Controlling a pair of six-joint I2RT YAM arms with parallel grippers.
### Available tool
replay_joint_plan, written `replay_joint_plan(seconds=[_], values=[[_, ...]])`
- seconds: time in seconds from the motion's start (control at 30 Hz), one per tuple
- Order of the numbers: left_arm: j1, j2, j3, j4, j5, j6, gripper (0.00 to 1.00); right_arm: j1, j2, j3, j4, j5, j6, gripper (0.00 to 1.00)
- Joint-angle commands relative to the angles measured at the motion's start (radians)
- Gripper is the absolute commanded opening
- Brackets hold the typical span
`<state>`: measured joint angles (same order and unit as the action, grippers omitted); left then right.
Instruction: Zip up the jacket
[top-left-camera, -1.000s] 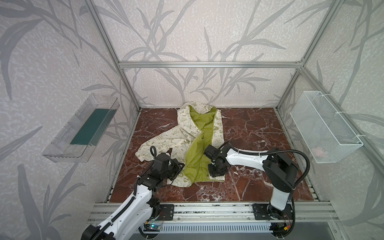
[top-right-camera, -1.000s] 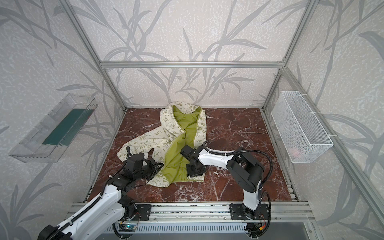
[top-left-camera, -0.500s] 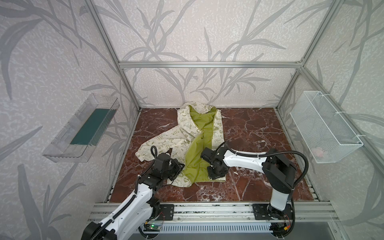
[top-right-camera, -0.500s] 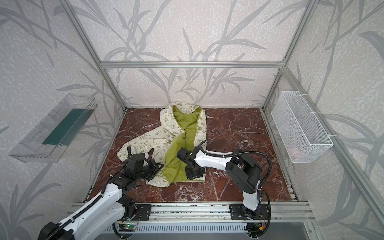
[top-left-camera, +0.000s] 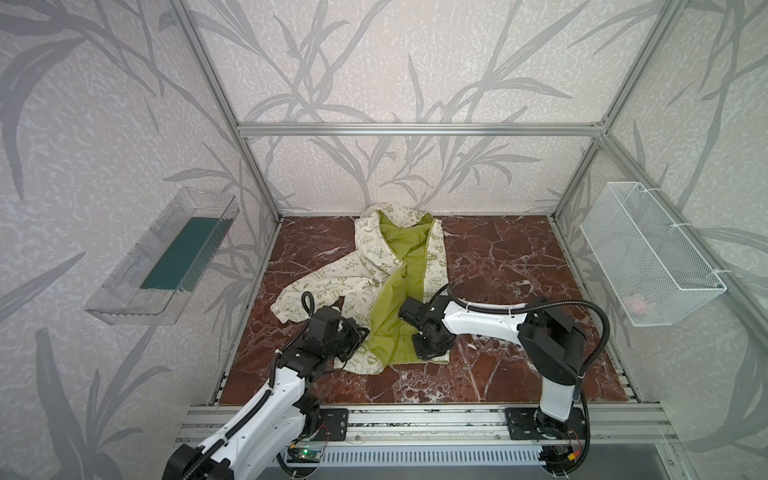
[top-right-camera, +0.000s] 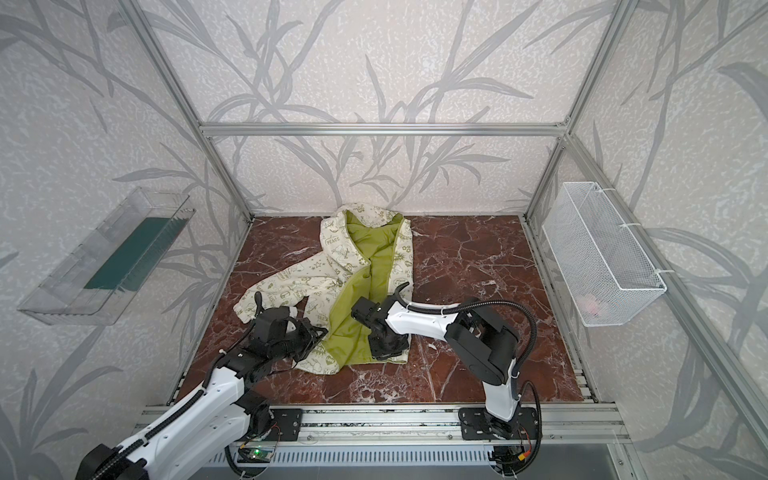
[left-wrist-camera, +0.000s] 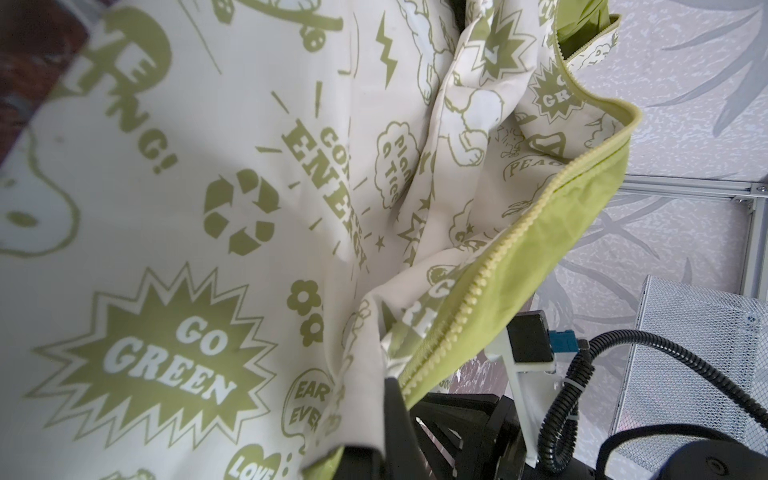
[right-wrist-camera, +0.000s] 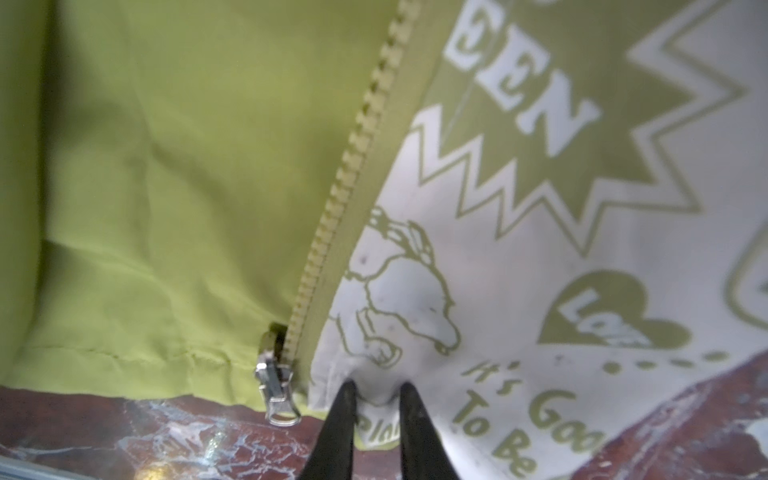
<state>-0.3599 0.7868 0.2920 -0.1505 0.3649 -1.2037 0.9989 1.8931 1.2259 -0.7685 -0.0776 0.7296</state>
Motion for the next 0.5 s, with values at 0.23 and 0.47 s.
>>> replay_joint_plan(seconds=[0.23,0.47], values=[[0.0,-0.001,0.008,-0.032,-0.015,0.022,0.0,-0.003,-0.087,-0.067,0.017,0.005,-0.028,0.11],[-0.001,-0.003,0.013,-0.042,-0.018,0.023,0.0,-0.042,-0.096,-0.123,0.123,-0.112,-0.032,0.22]])
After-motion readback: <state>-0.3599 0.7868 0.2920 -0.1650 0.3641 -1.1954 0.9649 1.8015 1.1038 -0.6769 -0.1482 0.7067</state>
